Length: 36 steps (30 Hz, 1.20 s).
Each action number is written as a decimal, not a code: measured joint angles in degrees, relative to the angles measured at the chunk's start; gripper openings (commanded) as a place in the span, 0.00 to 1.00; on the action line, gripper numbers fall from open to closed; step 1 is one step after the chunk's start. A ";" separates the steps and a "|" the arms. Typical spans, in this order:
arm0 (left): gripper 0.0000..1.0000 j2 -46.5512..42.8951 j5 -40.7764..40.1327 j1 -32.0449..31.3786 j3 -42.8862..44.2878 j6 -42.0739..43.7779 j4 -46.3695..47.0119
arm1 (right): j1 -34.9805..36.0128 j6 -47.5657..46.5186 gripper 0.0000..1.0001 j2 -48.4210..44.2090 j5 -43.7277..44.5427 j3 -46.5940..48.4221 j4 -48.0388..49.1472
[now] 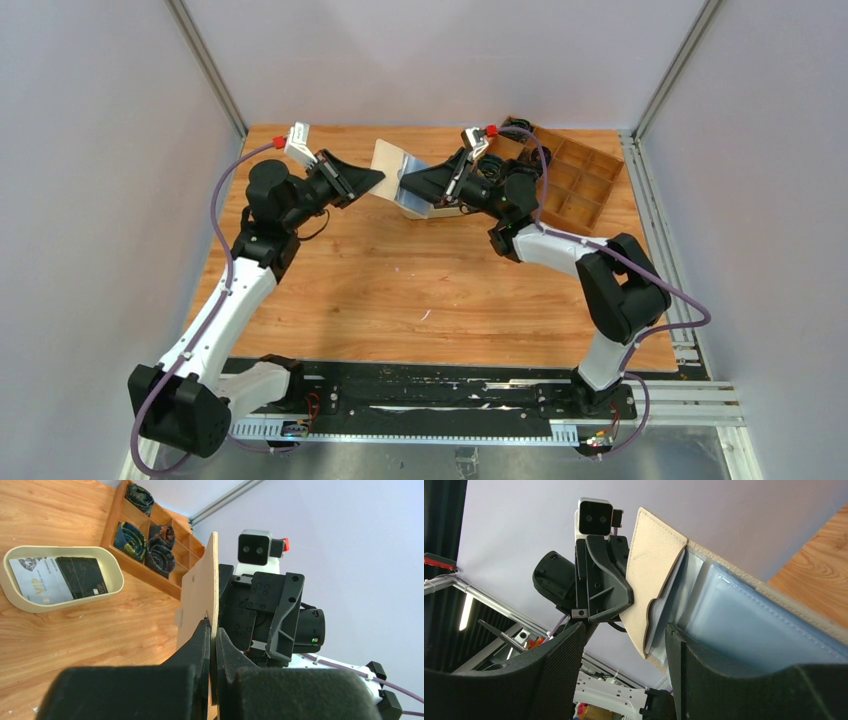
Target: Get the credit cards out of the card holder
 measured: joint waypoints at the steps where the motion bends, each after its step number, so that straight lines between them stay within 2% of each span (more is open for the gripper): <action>1: 0.00 0.09 0.02 0.00 0.00 0.00 0.00 | 0.00 0.13 0.63 0.11 0.00 0.04 0.00; 7: 0.00 0.48 0.22 0.09 0.00 -0.02 0.37 | 0.17 0.87 0.61 1.20 -0.13 2.95 -0.52; 15: 0.00 0.48 0.28 0.33 0.09 -0.04 1.49 | 0.44 3.15 0.53 3.19 -0.17 5.42 -0.02; 28: 0.00 0.50 0.66 0.81 0.55 -0.04 2.71 | 2.08 4.57 0.51 4.90 -0.07 9.22 -0.07; 32: 0.12 0.50 0.55 0.90 0.55 0.11 2.80 | 2.12 4.81 0.51 5.29 -0.09 9.75 -0.13; 36: 0.16 0.52 0.70 0.83 0.55 0.39 2.05 | 2.29 4.83 0.51 5.38 -0.13 10.01 -0.11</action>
